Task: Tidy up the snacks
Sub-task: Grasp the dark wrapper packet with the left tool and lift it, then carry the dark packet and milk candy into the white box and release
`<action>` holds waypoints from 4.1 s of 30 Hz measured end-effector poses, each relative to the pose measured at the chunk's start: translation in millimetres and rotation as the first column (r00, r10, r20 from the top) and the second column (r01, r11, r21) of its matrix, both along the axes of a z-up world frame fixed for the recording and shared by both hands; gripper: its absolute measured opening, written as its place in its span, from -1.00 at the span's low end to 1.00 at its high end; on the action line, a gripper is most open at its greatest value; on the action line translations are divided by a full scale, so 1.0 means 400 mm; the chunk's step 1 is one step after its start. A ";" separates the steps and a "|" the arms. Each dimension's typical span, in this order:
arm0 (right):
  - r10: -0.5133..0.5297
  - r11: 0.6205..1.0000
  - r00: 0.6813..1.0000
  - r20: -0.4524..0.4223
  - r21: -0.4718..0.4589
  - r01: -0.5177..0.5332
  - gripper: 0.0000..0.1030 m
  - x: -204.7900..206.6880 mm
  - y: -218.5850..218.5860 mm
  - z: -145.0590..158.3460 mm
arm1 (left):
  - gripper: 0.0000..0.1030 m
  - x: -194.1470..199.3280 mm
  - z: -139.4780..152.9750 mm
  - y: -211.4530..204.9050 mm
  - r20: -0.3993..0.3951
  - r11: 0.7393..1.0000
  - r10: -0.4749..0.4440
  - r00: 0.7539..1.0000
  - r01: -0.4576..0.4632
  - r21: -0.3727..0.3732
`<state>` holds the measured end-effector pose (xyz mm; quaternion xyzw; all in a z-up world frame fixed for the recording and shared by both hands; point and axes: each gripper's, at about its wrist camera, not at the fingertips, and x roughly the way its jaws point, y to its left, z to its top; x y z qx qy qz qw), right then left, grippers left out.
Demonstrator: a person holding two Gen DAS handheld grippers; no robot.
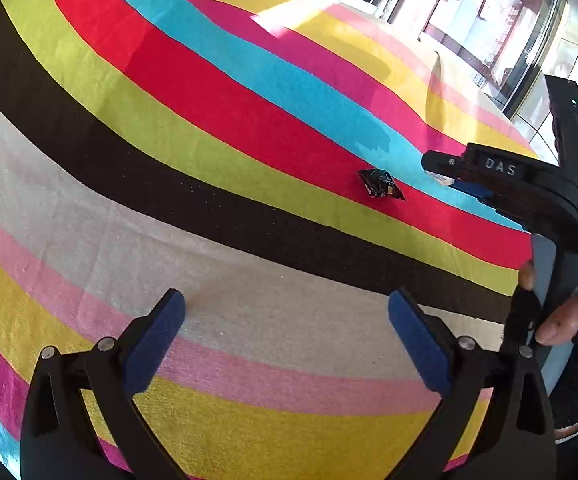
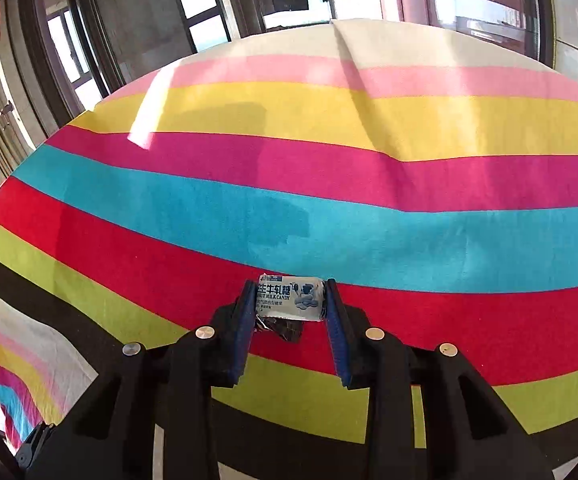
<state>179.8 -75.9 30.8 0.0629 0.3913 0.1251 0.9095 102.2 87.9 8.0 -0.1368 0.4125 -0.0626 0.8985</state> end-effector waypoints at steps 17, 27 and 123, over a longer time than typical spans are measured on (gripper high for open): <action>0.012 0.991 0.999 -0.043 0.137 -0.006 -0.34 -0.261 -0.243 -0.098 | 0.96 0.165 0.012 -0.175 -0.081 0.912 -0.277 0.957 0.288 0.292; 0.011 0.984 0.998 -0.061 0.181 0.000 -0.33 -0.269 -0.260 -0.106 | 0.93 0.335 0.019 -0.325 -0.116 0.716 -0.556 0.823 0.545 0.437; 0.465 0.877 0.885 -0.032 0.156 -0.455 -0.33 -0.695 0.290 -0.028 | -0.44 -0.621 0.052 0.167 0.117 0.964 -0.067 0.991 0.034 0.265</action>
